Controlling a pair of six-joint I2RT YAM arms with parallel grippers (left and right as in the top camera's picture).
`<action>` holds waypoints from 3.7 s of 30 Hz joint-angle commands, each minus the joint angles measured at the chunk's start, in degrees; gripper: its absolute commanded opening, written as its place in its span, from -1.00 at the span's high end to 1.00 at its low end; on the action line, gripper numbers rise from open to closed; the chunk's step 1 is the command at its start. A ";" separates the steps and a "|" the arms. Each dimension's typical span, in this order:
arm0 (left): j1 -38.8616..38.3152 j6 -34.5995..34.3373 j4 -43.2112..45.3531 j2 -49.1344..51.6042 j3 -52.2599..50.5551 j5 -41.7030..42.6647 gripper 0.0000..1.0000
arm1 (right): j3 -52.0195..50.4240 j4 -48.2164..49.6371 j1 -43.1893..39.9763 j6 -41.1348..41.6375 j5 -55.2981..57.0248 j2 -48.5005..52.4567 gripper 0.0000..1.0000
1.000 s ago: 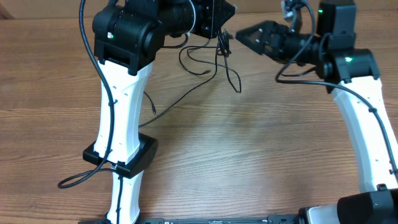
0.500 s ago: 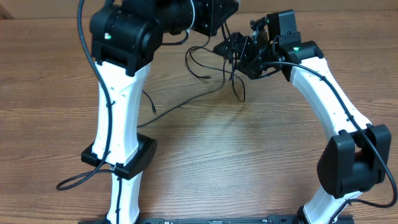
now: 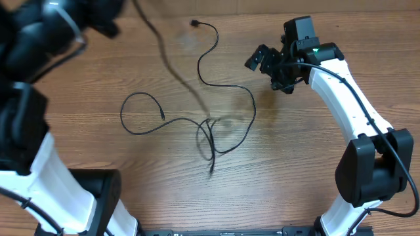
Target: Untangle cables
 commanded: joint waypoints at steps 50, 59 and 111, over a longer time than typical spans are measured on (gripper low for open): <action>18.36 11.91 -13.20 9.68 -35.23 -27.39 -0.85 | 8.17 -13.84 -10.21 -21.94 -3.34 -3.02 -1.00; -4.22 18.73 -10.10 9.70 -47.36 -24.81 -0.84 | 8.55 -17.70 -18.62 -21.99 -3.34 -3.21 -1.00; -28.33 -19.04 23.41 31.45 -62.97 -34.01 0.92 | 8.55 -23.91 -21.97 -26.51 -2.67 -3.19 -1.00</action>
